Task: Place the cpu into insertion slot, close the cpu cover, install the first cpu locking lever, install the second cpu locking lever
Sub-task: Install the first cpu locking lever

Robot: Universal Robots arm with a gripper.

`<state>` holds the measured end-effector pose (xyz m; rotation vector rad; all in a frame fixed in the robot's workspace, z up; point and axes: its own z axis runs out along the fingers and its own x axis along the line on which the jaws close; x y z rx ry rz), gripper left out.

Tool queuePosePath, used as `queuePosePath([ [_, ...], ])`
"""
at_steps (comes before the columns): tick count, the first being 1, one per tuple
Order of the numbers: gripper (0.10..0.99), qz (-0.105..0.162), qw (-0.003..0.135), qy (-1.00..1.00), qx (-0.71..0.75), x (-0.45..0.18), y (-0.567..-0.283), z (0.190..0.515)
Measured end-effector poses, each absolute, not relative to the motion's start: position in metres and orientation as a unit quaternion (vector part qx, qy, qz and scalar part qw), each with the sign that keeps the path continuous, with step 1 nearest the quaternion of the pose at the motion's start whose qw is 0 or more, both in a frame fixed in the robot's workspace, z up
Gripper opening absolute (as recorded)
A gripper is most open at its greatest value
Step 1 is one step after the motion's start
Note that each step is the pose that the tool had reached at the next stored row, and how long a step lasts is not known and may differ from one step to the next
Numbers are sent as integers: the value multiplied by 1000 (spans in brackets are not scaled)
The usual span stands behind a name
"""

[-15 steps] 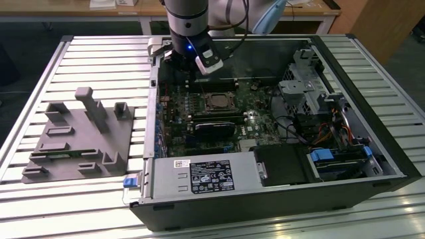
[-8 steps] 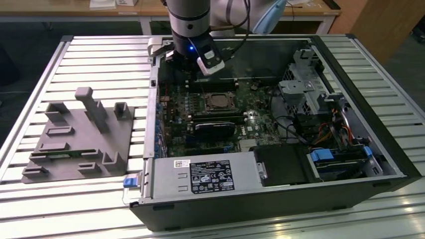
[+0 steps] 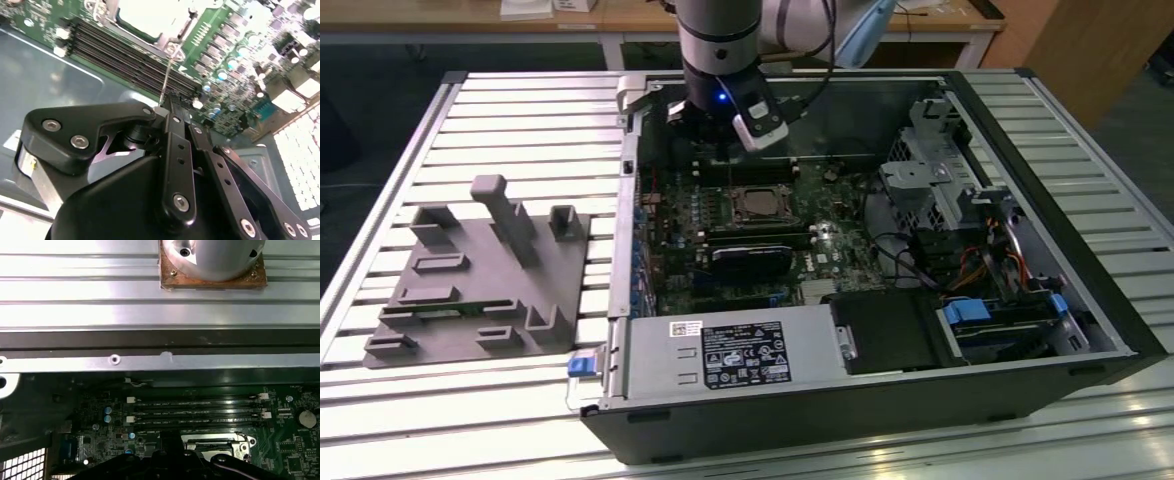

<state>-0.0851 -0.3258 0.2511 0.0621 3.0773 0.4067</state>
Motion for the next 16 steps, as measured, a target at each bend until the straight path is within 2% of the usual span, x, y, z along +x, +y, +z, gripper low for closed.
queuePosePath([
  [16,106,131,21,991,20,-69,-326,251],
])
